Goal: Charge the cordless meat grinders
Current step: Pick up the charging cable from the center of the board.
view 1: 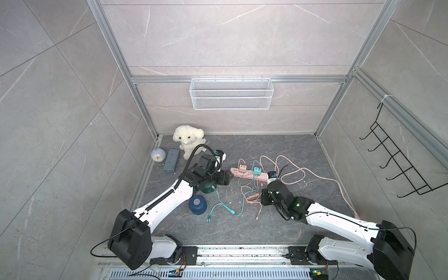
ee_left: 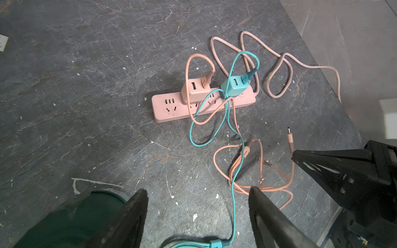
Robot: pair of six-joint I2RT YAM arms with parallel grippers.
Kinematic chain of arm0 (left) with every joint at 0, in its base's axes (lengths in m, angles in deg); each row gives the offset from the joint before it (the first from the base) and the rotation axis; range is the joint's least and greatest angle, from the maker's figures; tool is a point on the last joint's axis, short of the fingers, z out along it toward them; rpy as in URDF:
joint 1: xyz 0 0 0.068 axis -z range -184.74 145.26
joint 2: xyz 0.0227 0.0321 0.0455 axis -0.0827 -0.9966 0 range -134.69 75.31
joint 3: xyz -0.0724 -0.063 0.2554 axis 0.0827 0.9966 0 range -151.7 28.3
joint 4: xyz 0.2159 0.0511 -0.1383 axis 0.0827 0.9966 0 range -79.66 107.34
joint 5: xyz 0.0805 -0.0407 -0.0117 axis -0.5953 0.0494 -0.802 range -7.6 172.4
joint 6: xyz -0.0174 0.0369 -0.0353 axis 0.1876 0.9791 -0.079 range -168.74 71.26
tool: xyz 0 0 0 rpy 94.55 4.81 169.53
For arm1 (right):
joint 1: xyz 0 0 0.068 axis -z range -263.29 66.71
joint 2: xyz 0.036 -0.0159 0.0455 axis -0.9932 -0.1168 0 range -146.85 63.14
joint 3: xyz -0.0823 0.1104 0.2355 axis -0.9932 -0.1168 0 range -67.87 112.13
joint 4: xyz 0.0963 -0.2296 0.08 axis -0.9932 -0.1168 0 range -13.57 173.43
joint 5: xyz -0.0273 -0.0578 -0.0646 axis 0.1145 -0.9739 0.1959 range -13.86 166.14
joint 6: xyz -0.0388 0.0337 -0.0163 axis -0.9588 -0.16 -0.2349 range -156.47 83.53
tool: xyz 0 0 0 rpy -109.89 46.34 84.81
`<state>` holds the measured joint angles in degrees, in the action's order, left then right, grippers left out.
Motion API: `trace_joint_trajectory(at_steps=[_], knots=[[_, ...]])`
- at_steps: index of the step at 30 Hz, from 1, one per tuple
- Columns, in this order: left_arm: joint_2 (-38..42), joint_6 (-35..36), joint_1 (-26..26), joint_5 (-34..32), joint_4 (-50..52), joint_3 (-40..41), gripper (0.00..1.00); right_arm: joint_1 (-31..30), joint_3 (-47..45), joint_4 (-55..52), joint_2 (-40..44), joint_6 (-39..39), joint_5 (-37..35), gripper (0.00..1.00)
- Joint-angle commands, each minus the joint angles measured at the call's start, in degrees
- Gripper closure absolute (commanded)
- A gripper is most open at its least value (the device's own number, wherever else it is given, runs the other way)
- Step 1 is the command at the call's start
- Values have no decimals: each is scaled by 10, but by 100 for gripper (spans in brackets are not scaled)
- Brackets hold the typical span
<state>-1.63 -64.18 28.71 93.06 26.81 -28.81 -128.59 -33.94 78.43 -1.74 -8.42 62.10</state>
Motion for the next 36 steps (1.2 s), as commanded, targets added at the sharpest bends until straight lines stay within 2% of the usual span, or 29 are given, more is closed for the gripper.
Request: trace_joint_trajectory(at_steps=[1,4,7,10,18,24,28,32,36], knots=[[-1,-2,-2,26,-1,-23,24,2,-9,117,13,-75,82,100],[3,-2,-3,51,-11,-19,24,2,-19,181,5,-94,175,100],[7,6,-3,111,-18,-8,24,1,-11,227,-21,-116,280,100],[16,7,-7,169,-15,2,24,-3,-16,278,-39,-132,328,100],[49,-59,-37,227,-30,34,23,-11,11,247,-56,-163,335,100],[41,-86,-37,287,-56,45,24,-31,43,191,-67,-200,298,100],[35,-90,-37,301,-40,49,28,-45,54,178,-69,-218,272,100],[40,-100,-37,310,-39,57,37,-58,78,146,-80,-243,249,100],[44,-106,-38,314,-34,57,57,-67,94,125,-92,-260,224,100]])
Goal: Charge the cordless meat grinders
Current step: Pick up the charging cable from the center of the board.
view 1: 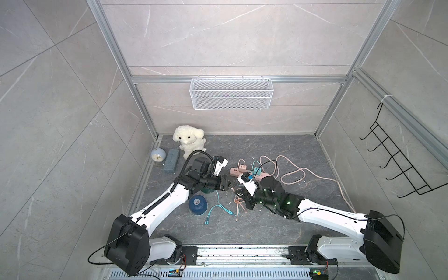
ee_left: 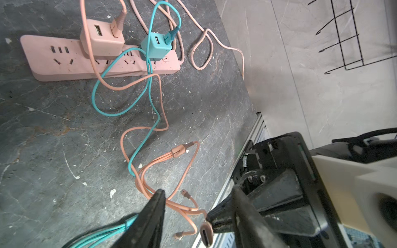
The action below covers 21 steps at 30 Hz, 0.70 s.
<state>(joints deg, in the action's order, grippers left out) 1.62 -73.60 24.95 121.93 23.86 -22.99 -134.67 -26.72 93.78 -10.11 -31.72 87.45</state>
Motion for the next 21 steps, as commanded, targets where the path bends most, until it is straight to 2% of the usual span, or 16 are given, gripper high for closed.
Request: trace_joint_trajectory(at_steps=[1,9,13,14,16,18,21], knots=[[12,-12,0,26,0,-1,61,-8,24,-30,-9,-30,-38,100],[21,-21,0,19,2,7,98,-13,36,-41,-16,-43,-59,100],[17,-20,0,23,1,8,100,-14,46,-44,-23,-46,-47,100],[18,-20,-1,22,1,8,100,-14,46,-44,-23,-47,-42,98],[23,-15,-1,22,2,9,100,-14,54,-64,-23,-53,-30,75],[31,-9,-5,23,2,11,100,-14,61,-91,-25,-66,-25,61],[41,-2,-10,35,-1,16,100,-9,65,-104,-28,-84,-3,59]])
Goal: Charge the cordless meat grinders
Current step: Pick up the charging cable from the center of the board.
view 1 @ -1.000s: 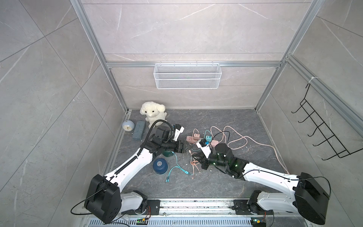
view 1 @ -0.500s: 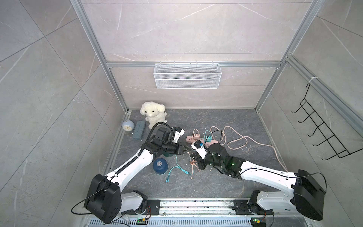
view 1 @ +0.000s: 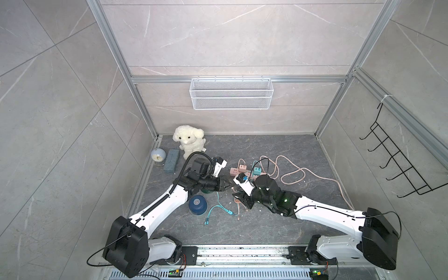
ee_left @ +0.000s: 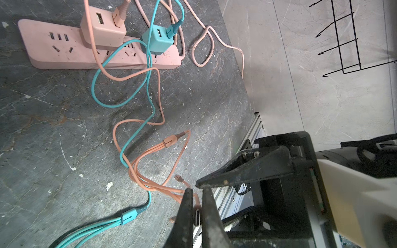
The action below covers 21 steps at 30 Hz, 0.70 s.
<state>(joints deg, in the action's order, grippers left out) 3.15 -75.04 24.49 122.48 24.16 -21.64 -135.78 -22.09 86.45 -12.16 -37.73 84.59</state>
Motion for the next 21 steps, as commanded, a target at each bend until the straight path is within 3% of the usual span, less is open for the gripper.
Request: trace_joint_trajectory(at_steps=[1,7,12,21], knots=[[28,14,-6,36,-5,4,100,6,21,-33,-8,-28,45,59],[62,-17,-8,34,-31,30,100,50,31,-17,-16,-32,145,59],[108,-56,-9,9,-70,75,100,92,53,5,-40,4,290,58],[180,-114,-9,-6,-148,134,100,117,92,31,-101,57,450,55]])
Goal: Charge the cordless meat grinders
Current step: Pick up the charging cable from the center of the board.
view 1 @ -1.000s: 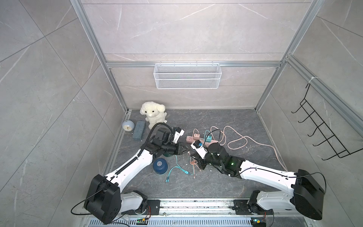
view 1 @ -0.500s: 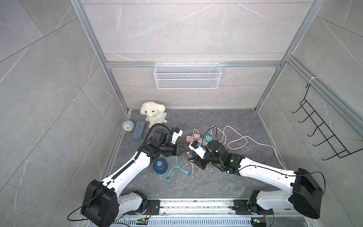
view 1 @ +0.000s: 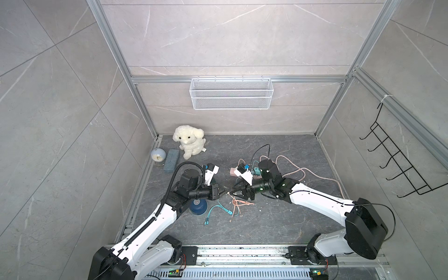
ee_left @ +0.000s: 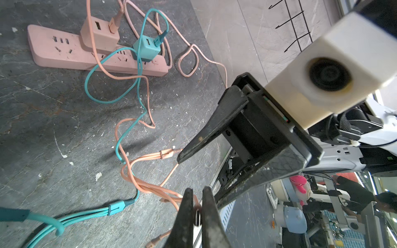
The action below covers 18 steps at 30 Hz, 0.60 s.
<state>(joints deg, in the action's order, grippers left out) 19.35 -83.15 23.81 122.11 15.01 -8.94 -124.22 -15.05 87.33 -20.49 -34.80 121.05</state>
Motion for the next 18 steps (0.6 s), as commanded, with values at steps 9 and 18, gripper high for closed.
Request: trace_joint_trajectory(at_steps=[9,18], knots=[[59,-57,-3,-23,-83,32,100,1,23,59,-45,71,142,64],[86,-66,-3,-15,-110,54,100,10,38,88,-72,122,174,88]])
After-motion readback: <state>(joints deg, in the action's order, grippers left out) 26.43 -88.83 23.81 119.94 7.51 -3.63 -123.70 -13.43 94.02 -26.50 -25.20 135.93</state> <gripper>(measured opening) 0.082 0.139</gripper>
